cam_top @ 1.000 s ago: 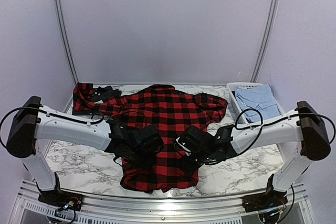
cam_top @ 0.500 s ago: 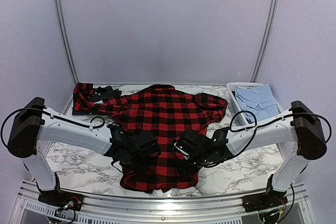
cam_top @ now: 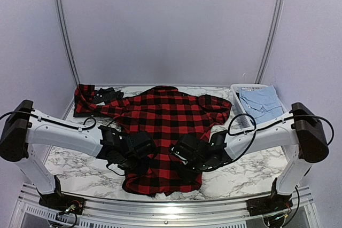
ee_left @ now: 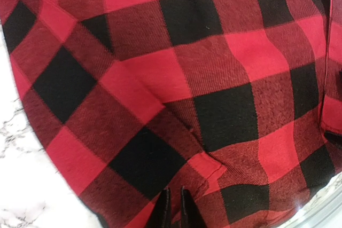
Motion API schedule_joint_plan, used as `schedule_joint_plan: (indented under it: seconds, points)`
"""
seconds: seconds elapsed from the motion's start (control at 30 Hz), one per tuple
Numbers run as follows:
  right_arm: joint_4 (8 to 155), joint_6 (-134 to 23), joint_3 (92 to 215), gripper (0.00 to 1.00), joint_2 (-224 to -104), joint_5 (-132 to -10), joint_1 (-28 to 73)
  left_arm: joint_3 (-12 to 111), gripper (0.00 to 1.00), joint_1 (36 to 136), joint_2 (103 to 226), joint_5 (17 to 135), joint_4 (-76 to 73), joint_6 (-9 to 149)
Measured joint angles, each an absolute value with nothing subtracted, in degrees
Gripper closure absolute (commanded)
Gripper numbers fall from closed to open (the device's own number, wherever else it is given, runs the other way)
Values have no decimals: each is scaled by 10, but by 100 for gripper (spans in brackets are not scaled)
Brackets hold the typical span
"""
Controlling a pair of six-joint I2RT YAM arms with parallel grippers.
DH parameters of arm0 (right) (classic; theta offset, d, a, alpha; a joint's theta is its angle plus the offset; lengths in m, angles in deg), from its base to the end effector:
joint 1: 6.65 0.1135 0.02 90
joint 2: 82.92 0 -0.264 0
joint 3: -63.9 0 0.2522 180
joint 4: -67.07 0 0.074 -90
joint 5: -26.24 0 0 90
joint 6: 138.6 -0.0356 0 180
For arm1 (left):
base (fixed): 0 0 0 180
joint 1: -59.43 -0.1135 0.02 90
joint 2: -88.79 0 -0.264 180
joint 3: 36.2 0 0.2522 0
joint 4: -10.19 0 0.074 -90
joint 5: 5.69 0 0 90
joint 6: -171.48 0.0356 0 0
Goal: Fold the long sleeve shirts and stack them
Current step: Flatten out the crumpled shirt at the center of the board.
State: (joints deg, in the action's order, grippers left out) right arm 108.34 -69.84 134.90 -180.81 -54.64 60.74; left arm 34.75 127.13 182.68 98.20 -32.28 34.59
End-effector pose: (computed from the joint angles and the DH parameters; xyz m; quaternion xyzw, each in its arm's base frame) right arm 0.1289 0.2949 0.1596 -0.3698 0.9064 0.0761 0.1897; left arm 0.1276 -0.2885 0.1799 0.1498 0.9586 -0.1140 0.2136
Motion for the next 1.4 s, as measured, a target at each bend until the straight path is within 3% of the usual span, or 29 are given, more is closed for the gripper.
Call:
schedule_joint_plan:
  seconds: [0.13, 0.4, 0.73, 1.4]
  points:
    - [1083, -700, 1349, 42, -1821, -544, 614, 353, 84, 1272, 1846, 968, -314, 349]
    - [1084, -720, 1349, 59, -1823, -533, 622, 356, 76, 1271, 1856, 956, -305, 354]
    - [1095, -765, 1348, 100, -1798, -489, 622, 356, 74, 1271, 1872, 943, -302, 355]
    - [1100, -786, 1340, 100, -1764, -483, 622, 383, 61, 1272, 1895, 918, -291, 378]
